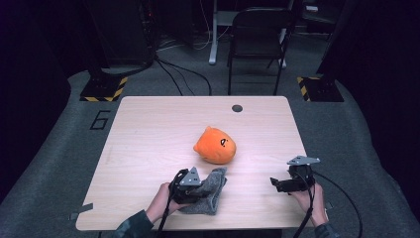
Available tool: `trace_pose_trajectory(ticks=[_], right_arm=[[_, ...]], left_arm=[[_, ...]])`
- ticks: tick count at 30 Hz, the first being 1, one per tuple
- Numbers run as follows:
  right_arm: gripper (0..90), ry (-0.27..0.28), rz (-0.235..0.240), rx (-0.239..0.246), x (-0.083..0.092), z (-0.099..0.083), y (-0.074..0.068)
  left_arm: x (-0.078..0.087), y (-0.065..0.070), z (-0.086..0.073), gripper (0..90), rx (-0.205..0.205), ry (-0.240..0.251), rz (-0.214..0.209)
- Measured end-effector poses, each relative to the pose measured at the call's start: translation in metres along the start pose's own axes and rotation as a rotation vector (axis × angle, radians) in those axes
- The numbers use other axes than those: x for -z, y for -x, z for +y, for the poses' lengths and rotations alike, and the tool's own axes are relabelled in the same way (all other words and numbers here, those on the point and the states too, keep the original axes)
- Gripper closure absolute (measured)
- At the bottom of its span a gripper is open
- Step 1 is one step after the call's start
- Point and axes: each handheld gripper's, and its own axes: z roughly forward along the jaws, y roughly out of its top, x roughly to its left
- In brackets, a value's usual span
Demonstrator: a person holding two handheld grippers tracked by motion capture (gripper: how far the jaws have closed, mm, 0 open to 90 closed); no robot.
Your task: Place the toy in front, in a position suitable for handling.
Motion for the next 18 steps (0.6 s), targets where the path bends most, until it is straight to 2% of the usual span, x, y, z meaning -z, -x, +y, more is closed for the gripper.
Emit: trace_pose_trajectory(ticks=[2, 7, 9, 11, 14, 15, 16, 18], right_arm=[[3.6, -0.007, 0.003, -0.006, 0.0, 0.0, -0.001], [3.6, -0.003, 0.004, 0.016, -0.003, 0.0, -0.001], [3.7, -0.014, 0.004, 0.002, -0.003, -0.001, -0.002], [3.7, -0.017, 0.004, 0.022, -0.004, -0.001, -0.002], [3.7, -0.017, 0.005, 0.021, -0.004, -0.001, -0.002], [3.7, -0.017, 0.006, 0.021, -0.004, -0.001, -0.002], [3.7, -0.014, -0.001, 0.0, -0.004, -0.001, -0.004], [3.7, -0.013, 0.006, 0.016, -0.005, -0.001, -0.002]], left_arm=[[-0.007, -0.001, 0.005, 72.7, -0.006, -0.001, -0.016], [-0.022, 0.0, 0.013, 71.9, -0.021, -0.02, -0.03], [-0.033, 0.0, 0.017, 71.3, -0.031, -0.041, -0.044], [-0.038, 0.0, 0.019, 70.7, -0.036, -0.051, -0.051], [-0.053, 0.0, 0.024, 69.0, -0.051, -0.077, -0.065], [-0.058, 0.001, 0.025, 67.4, -0.045, -0.075, -0.066], [-0.061, 0.002, 0.026, 64.6, -0.053, -0.09, -0.065], [-0.066, 0.003, 0.026, 58.0, -0.061, -0.104, -0.065]])
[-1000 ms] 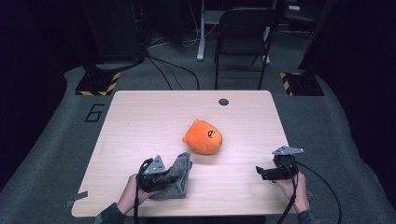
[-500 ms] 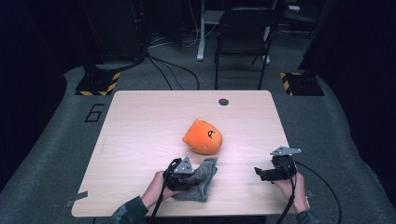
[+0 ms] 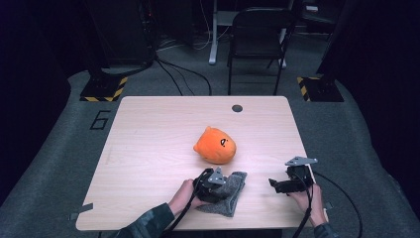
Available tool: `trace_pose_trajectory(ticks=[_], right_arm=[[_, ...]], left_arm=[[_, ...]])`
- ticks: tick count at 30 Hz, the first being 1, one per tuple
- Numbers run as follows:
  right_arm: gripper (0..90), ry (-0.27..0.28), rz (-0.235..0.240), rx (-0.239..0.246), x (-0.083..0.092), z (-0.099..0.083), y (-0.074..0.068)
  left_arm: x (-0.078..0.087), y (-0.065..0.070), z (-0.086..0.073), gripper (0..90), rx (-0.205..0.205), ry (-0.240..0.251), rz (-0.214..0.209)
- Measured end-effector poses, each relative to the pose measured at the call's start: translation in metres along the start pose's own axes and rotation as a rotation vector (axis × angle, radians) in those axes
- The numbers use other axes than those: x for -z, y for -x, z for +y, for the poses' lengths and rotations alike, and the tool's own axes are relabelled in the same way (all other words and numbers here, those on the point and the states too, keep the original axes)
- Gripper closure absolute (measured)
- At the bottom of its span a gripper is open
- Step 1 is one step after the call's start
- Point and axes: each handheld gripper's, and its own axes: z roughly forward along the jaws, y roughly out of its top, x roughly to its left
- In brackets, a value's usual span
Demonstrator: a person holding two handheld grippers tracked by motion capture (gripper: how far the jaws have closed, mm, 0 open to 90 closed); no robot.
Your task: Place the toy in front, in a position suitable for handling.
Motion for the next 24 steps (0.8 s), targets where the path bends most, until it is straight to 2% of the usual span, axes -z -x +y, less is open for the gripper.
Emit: trace_pose_trajectory(ticks=[2, 6, 7, 11, 12, 13, 15, 16, 20, 22, 23, 24], right_arm=[[3.7, 0.001, 0.002, 0.002, 0.0, 0.0, 0.0], [3.7, -0.007, -0.004, -0.006, -0.001, -0.001, -0.001], [3.7, -0.008, -0.002, -0.006, -0.001, -0.001, -0.001], [3.7, -0.01, 0.001, -0.003, -0.001, -0.001, -0.002], [3.7, -0.007, 0.011, -0.001, 0.001, -0.001, -0.002], [3.7, -0.007, 0.011, -0.001, 0.001, -0.001, -0.002], [3.7, 0.0, 0.021, -0.011, 0.003, 0.0, -0.005], [3.7, 0.004, 0.023, 0.004, 0.004, 0.0, -0.005], [3.6, 0.015, 0.052, 0.005, 0.006, 0.002, -0.013], [3.6, 0.023, 0.062, 0.021, 0.007, 0.004, -0.017], [3.6, 0.023, 0.062, 0.021, 0.007, 0.004, -0.017], [3.6, 0.036, 0.078, 0.03, 0.008, 0.007, -0.023]], left_arm=[[0.0, 0.001, 0.002, 49.7, -0.007, -0.01, 0.015], [0.006, 0.0, 0.002, 38.5, 0.005, 0.014, 0.031], [0.009, -0.001, 0.002, 34.3, 0.019, 0.021, 0.031], [0.016, -0.001, 0.0, 27.2, 0.033, 0.037, 0.024], [0.023, -0.001, -0.005, 26.6, 0.033, 0.04, 0.019], [0.023, -0.001, -0.005, 26.1, 0.033, 0.04, 0.019], [0.038, 0.001, -0.015, 22.8, 0.044, 0.056, 0.042], [0.043, 0.001, -0.019, 21.6, 0.054, 0.068, 0.052], [0.066, -0.009, -0.035, 14.8, 0.109, 0.113, 0.105], [0.076, -0.016, -0.047, 13.5, 0.158, 0.135, 0.135], [0.076, -0.016, -0.047, 11.4, 0.158, 0.135, 0.135], [0.085, -0.025, -0.063, 9.6, 0.198, 0.144, 0.179]])
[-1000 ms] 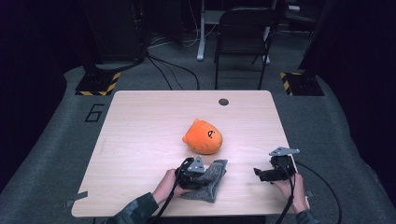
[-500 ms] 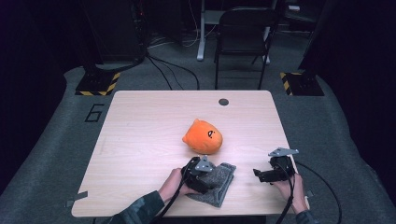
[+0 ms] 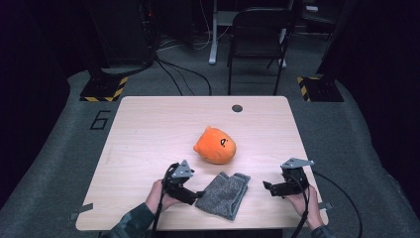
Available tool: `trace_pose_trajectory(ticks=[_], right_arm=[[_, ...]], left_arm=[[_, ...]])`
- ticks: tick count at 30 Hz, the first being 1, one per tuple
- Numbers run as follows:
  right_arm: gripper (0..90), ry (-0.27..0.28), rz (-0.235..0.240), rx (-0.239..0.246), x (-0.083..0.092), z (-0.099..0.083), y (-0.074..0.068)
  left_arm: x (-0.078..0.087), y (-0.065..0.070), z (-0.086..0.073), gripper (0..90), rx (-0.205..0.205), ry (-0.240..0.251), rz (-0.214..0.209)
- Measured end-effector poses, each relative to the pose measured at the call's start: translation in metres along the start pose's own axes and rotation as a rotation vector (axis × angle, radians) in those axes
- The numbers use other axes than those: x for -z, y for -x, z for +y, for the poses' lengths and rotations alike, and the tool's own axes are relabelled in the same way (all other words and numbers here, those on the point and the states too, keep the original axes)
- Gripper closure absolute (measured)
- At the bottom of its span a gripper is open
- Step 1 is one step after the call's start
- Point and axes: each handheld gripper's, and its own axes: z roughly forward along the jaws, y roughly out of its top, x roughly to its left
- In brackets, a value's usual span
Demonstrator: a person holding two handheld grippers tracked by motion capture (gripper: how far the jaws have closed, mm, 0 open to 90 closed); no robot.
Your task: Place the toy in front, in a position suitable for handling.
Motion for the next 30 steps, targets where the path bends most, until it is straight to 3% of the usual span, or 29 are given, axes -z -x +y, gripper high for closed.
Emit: trace_pose_trajectory(ticks=[1, 2, 5, 7, 8, 10, 14, 18, 19, 20, 21, 22, 24, 30], right_arm=[[3.6, 0.0, 0.0, 0.0, 0.0, 0.0, 0.0], [3.5, 0.007, 0.01, 0.007, -0.001, 0.003, -0.006], [3.4, 0.011, 0.035, 0.021, -0.001, 0.008, -0.017], [3.2, 0.02, 0.052, 0.046, -0.002, 0.012, -0.027], [3.1, 0.02, 0.069, 0.051, -0.003, 0.015, -0.033], [2.9, 0.023, 0.085, 0.083, -0.004, 0.021, -0.047], [2.6, 0.025, 0.127, 0.138, -0.013, 0.032, -0.078], [2.5, 0.0, 0.149, 0.208, -0.03, 0.04, -0.11], [2.5, 0.0, 0.149, 0.208, -0.03, 0.04, -0.11], [2.7, -0.011, 0.146, 0.242, -0.042, 0.041, -0.122], [2.7, -0.011, 0.146, 0.242, -0.042, 0.041, -0.122], [3.1, -0.039, 0.141, 0.264, -0.053, 0.042, -0.131], [3.4, -0.065, 0.138, 0.277, -0.064, 0.042, -0.136], [12.5, -0.131, 0.119, 0.299, -0.084, 0.032, -0.139]], left_arm=[[0.0, 0.0, 0.0, 9.0, 0.0, 0.0, 0.0], [0.007, -0.012, -0.015, 7.9, 0.034, 0.008, 0.05], [0.014, -0.031, -0.034, 4.1, 0.071, 0.003, 0.127], [0.019, -0.043, -0.042, 2.7, 0.15, 0.035, 0.119], [0.02, -0.047, -0.043, 2.6, 0.172, 0.039, 0.124], [0.018, -0.053, -0.045, 1.2, 0.165, 0.022, 0.161], [0.009, -0.061, -0.048, 0.1, 0.194, -0.005, 0.167], [0.002, -0.064, -0.051, 0.1, 0.198, -0.031, 0.175], [0.002, -0.064, -0.051, 0.1, 0.198, -0.031, 0.175], [-0.001, -0.066, -0.052, 0.1, 0.179, -0.045, 0.185], [-0.001, -0.066, -0.052, 0.1, 0.179, -0.045, 0.185], [-0.003, -0.066, -0.053, 0.1, 0.193, -0.053, 0.177], [-0.004, -0.066, -0.054, 0.1, 0.184, -0.055, 0.184], [-0.005, -0.065, -0.056, 0.3, 0.167, -0.053, 0.198]])
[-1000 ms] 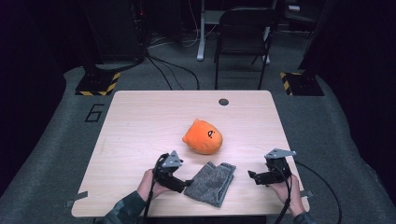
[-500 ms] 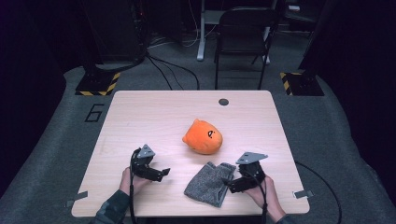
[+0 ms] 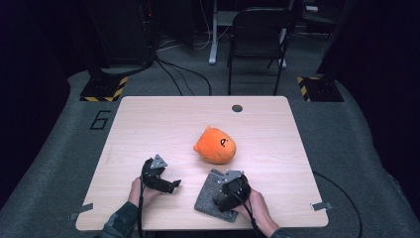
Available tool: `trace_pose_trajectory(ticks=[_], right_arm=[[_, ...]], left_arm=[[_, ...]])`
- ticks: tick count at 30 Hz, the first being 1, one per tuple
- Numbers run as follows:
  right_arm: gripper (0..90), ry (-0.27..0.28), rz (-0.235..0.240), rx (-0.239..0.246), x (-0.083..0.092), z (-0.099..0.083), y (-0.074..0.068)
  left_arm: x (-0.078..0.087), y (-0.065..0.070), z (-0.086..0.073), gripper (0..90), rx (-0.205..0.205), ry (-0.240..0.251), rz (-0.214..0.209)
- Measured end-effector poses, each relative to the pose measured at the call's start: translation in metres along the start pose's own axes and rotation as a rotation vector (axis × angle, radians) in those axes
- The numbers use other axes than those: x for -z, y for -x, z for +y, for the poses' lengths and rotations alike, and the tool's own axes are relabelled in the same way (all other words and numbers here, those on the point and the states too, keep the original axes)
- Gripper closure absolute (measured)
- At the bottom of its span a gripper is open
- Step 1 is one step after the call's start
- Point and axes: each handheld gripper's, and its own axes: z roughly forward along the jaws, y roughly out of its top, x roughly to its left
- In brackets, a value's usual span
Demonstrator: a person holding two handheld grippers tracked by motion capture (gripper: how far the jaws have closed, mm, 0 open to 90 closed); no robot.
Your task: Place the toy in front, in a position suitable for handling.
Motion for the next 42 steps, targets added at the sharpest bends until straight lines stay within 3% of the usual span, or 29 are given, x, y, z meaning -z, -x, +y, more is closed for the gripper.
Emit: trace_pose_trajectory(ticks=[3, 7, 10, 12, 14, 16, 23, 27, 31, 32, 34, 39, 42], right_arm=[[15.5, -0.014, 0.004, -0.009, -0.004, -0.003, 0.0], [35.2, 0.0, 0.026, 0.0, -0.001, -0.005, 0.001], [51.2, 0.009, 0.043, 0.011, 0.002, -0.006, -0.001], [51.2, 0.015, 0.044, 0.019, 0.002, -0.006, -0.003], [68.2, 0.015, 0.058, 0.029, 0.003, -0.006, -0.003], [72.4, 0.016, 0.068, 0.029, 0.003, -0.006, -0.004], [75.7, 0.021, 0.075, 0.024, 0.012, -0.008, -0.001], [75.8, 0.032, 0.081, -0.005, 0.03, -0.014, 0.01], [75.8, 0.045, 0.058, -0.035, 0.041, -0.023, 0.019], [75.7, 0.049, 0.043, -0.069, 0.047, -0.028, 0.026], [75.7, 0.063, 0.023, -0.09, 0.052, -0.031, 0.033], [75.6, 0.058, 0.001, -0.116, 0.056, -0.038, 0.044], [75.6, 0.052, -0.033, -0.157, 0.062, -0.047, 0.055]], left_arm=[[0.0, 0.0, 0.0, 0.7, -0.001, 0.001, 0.005], [-0.001, 0.002, 0.0, 0.5, -0.036, -0.012, 0.025], [-0.001, 0.002, 0.0, 0.5, -0.034, -0.012, 0.025], [-0.001, 0.002, 0.0, 0.4, -0.034, -0.012, 0.025], [-0.001, 0.002, 0.0, 0.3, -0.037, -0.013, 0.026], [-0.002, 0.002, 0.0, 0.3, -0.036, -0.012, 0.025], [-0.002, 0.001, 0.001, 0.3, -0.037, -0.012, 0.023], [-0.002, 0.001, 0.001, 0.3, -0.037, -0.012, 0.023], [-0.002, 0.002, 0.0, 0.3, -0.038, -0.009, 0.026], [-0.002, 0.002, 0.0, 0.3, -0.035, -0.009, 0.024], [-0.002, 0.002, 0.0, 0.3, -0.034, -0.01, 0.023], [-0.002, 0.001, 0.0, 0.3, -0.038, -0.009, 0.025], [-0.002, 0.001, 0.0, 0.3, -0.039, -0.009, 0.025]])
